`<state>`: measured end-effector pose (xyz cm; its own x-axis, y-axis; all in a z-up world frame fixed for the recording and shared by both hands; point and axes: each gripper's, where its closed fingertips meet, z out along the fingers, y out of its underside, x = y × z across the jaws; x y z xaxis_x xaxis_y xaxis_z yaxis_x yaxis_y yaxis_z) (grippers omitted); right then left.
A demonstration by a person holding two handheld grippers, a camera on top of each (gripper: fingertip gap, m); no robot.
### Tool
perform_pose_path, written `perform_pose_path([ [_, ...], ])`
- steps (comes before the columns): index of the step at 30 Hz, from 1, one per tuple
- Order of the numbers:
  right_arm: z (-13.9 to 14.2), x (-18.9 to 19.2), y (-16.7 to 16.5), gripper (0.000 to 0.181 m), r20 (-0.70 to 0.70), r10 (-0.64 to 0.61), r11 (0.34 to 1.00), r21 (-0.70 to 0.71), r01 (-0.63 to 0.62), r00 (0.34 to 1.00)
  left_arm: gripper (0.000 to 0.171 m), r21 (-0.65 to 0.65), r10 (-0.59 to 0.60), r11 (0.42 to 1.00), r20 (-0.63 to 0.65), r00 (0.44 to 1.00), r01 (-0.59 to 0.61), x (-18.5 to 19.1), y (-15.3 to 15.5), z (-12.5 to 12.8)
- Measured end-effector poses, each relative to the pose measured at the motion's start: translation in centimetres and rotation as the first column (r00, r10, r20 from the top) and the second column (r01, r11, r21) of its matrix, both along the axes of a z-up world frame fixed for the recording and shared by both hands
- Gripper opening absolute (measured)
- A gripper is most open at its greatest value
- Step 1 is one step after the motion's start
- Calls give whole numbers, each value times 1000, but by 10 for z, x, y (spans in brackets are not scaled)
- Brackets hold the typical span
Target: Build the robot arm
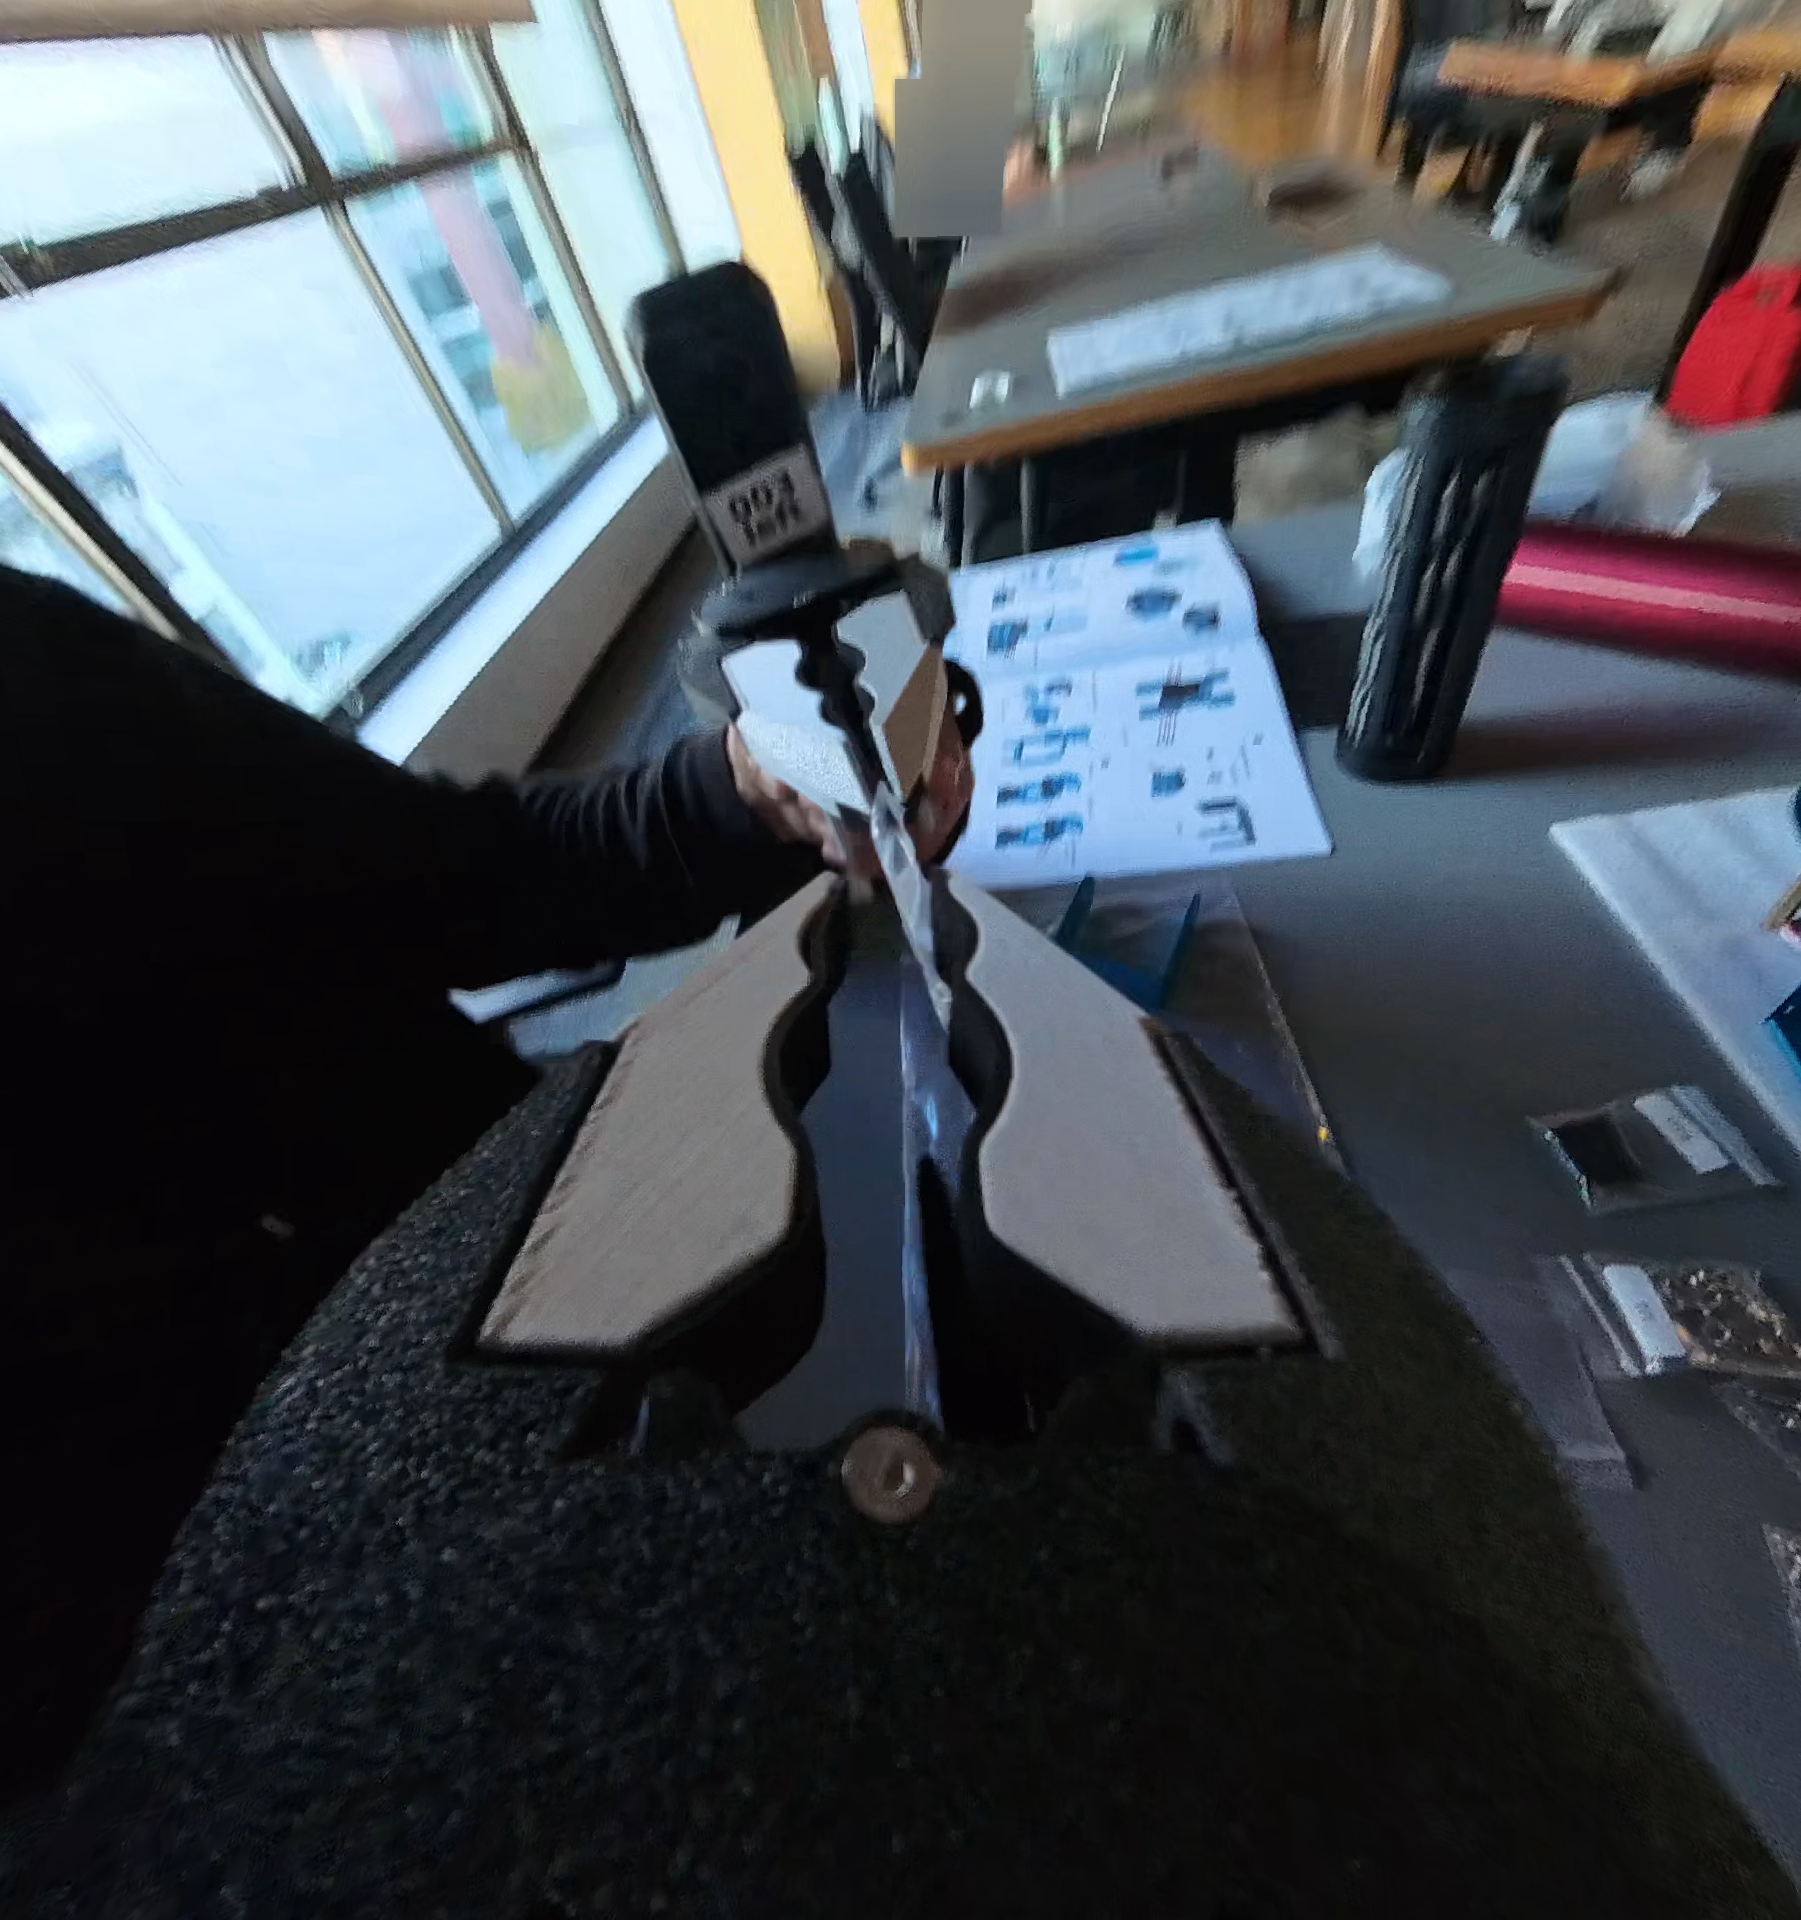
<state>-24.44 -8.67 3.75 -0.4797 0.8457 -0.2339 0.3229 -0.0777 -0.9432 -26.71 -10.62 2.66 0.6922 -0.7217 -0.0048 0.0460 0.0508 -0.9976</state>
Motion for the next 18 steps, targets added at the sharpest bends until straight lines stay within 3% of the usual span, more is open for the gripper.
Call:
perform_pose_path([
  [4,-11,0,14,33,-189,-108,994,-31,104,976,0,23,32,999,124,992,-35,-6,5,14],
  [9,-38,-14,8,39,-265,-183,975,-171,141,947,0,22,30,999,302,953,-38,-9,13,26],
  [13,-29,-21,-5,34,-360,-236,929,-356,101,903,0,18,38,999,419,907,-50,-8,19,31],
  [18,-13,-13,4,16,-442,-334,884,-454,114,833,0,16,52,998,489,871,-68,-7,22,31],
])
